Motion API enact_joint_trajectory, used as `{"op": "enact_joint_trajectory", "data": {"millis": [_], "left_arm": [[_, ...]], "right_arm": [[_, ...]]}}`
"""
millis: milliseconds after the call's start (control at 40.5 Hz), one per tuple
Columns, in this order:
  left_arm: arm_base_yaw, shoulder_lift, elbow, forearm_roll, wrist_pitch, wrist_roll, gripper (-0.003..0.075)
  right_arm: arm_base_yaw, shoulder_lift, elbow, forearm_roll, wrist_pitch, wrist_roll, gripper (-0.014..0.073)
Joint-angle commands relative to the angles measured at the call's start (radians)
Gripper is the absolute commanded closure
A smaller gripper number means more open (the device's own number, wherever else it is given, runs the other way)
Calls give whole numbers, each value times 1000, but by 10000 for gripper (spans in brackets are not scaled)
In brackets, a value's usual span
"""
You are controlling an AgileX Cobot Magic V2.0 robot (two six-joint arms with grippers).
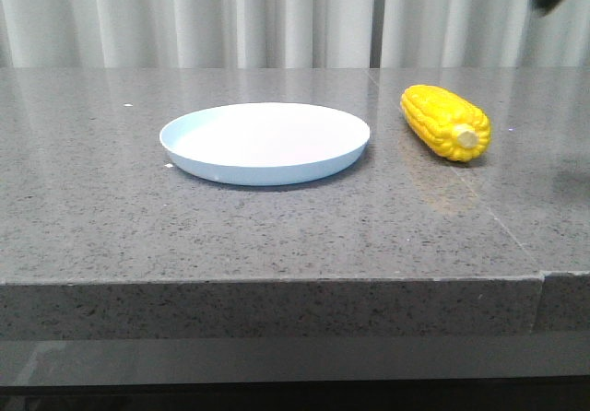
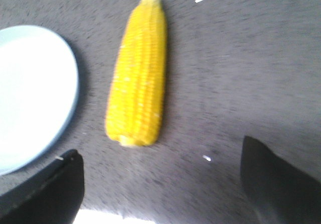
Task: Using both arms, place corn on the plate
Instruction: 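Lower the right gripper over the yellow corn cob and close on it, then lift the corn with the right gripper and carry it over the plate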
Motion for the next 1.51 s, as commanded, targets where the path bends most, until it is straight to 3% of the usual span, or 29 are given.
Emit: {"op": "enact_joint_trajectory", "data": {"millis": [0,370,493,642,716,938,1209,1480], "left_arm": [[1,10,-26,-3,-87,2,741],[1,10,-26,-3,-87,2,741],[1,10,-26,-3,-87,2,741],[1,10,-26,-3,-87,2,741],[1,10,-26,-3,-87,2,741],[1,10,-26,-3,-87,2,741],[1,10,-26,-3,-87,2,741],[1,10,-26,-3,-87,2,741]], "right_arm": [[21,101,-106,42,-42,-7,-60],[22,447,-335,99,14,-7,-33],[22,459,-352,100,37,-7,123],[22,440,-352,100,33,-7,369],[22,422,-352,100,35,-7,430],[62,337,-373,64,86,95,426],[291,387,-472,-135,120,336,426],[421,542,-572,-152,82,469,426]]}}
